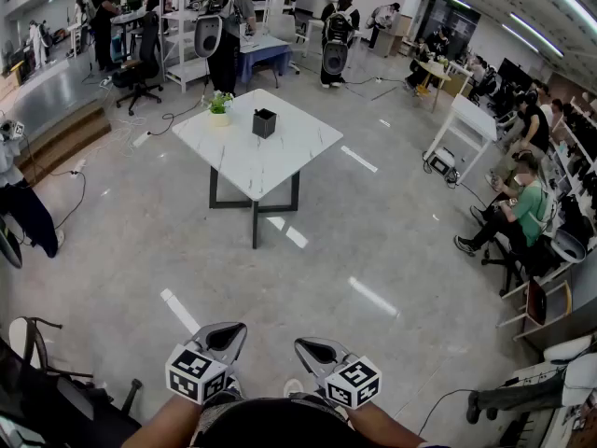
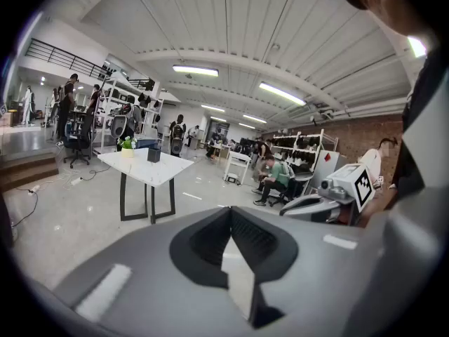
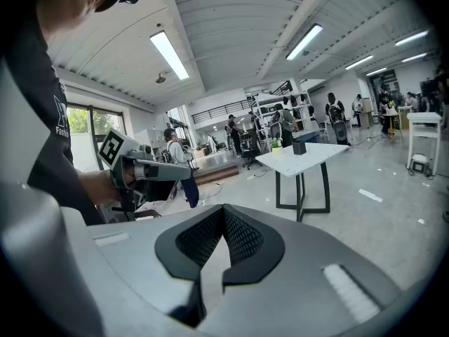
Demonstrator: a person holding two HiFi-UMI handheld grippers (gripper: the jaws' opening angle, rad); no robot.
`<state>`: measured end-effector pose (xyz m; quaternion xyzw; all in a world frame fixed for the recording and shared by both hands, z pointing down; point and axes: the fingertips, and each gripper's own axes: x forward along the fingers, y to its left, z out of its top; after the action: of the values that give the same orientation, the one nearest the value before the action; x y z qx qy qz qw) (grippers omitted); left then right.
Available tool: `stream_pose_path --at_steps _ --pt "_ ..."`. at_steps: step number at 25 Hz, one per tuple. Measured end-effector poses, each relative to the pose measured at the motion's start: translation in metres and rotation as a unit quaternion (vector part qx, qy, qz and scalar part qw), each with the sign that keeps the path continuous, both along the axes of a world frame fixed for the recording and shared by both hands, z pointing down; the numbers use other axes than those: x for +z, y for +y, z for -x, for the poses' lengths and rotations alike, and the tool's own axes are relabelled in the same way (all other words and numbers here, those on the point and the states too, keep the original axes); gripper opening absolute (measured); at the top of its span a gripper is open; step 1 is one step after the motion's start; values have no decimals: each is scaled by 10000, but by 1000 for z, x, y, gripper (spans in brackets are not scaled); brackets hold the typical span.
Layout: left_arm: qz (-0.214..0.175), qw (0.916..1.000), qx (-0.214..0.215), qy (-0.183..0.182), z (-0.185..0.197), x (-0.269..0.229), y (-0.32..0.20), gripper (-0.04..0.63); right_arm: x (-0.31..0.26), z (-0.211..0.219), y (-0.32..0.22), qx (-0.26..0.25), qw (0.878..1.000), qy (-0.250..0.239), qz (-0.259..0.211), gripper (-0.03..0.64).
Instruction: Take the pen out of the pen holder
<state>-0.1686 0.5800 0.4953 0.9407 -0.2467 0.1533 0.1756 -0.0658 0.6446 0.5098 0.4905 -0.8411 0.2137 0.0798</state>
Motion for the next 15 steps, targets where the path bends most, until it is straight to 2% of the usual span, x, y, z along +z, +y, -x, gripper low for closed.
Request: stream_pose_path --at_steps 15 --pt "80 10000 31 34 0 6 -14 57 -2 3 -14 46 9999 -143 -84 0"
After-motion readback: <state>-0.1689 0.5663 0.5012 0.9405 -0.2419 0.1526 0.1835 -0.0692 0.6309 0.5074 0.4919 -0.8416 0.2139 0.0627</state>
